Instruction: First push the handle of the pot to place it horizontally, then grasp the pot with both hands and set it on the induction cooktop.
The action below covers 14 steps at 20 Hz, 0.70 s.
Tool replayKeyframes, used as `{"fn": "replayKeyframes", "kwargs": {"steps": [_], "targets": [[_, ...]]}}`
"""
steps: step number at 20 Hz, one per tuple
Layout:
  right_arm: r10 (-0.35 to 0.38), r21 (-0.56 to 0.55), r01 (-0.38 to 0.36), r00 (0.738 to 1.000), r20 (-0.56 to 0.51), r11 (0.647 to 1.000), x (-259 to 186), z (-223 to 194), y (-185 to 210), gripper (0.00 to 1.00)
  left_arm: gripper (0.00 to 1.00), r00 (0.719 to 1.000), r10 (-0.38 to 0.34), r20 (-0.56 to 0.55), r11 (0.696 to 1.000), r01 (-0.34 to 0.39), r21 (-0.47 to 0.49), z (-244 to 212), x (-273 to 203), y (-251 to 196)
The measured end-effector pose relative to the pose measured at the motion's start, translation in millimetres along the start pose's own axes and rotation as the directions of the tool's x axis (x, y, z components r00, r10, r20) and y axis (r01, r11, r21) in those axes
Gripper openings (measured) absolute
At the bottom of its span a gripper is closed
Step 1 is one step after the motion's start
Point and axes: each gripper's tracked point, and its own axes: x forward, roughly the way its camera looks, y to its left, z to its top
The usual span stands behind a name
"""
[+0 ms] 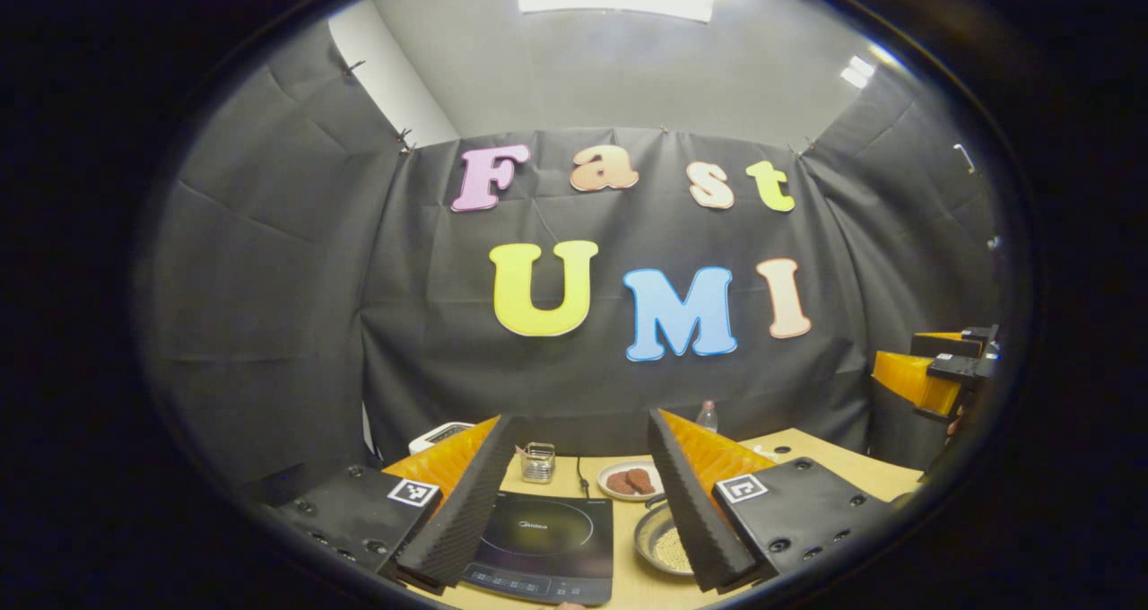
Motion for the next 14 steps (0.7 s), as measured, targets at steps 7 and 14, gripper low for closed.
{"fn": "replayKeyframes", "kwargs": {"steps": [7,14], "targets": [[0.031,-0.003,-0.031,0.999,-0.017,1.000,0,-4,20,0.57,0.99,1.000,0.010,0.000,1.000,-0.010,0.002,-2,-2,15],[0.042,-0.012,-0.042,0.999,-0.035,0.999,8,-11,39,0.09,0.97,1.000,0.027,0.008,1.000,-0.027,0.005,-1,1,38]]}}
